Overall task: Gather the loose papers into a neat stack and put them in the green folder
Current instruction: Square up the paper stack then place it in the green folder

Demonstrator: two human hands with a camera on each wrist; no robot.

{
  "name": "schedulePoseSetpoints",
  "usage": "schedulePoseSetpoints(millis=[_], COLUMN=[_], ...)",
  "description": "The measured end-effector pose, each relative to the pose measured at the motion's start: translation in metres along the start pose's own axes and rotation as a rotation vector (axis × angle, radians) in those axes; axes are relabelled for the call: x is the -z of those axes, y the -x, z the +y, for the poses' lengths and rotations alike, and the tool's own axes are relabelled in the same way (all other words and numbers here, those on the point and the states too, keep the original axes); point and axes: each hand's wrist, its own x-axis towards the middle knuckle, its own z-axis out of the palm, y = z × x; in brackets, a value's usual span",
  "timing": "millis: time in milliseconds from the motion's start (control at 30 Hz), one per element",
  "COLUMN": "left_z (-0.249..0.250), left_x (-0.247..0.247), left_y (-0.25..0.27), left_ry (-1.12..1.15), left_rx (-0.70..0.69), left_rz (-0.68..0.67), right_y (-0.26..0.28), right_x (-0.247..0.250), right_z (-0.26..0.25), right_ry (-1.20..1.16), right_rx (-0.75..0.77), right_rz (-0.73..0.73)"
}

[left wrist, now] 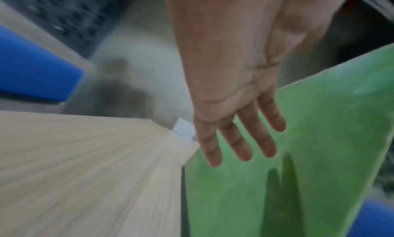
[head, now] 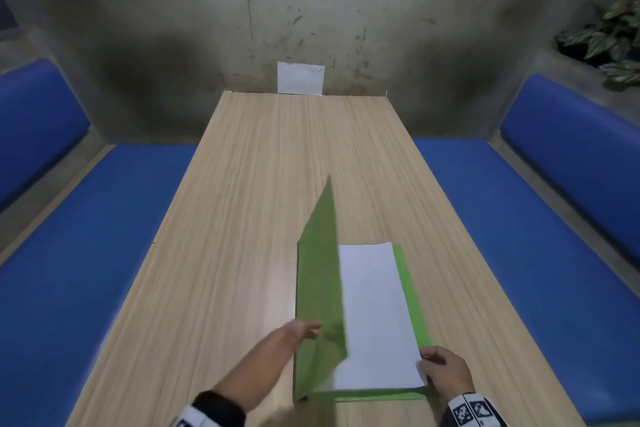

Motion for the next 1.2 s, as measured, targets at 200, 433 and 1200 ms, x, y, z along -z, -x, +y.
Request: schedulePoseSetpoints(millis=[200,433,1200], left_z=[-0.015,-0.034,-0.047], left_x=[-0.049,-0.069,-0.061], left_y=[-0.024,-0.038,-0.064], left_ry=[-0.609,-0.74,0.07], left_rx=[-0.034,-0.019,0.277], left_rz=[-0.065,-0.035,0.201], right_y=[0.013,0.021,-0.002], right_x=[0.005,0.017,0.006], right_z=[-0.011,-0.017,-0.017], right_ry=[-0.002,0.021,0.262], right_rx=[0.037,0.049,-0.034], right_rz=[-0.007,-0.064,-0.04])
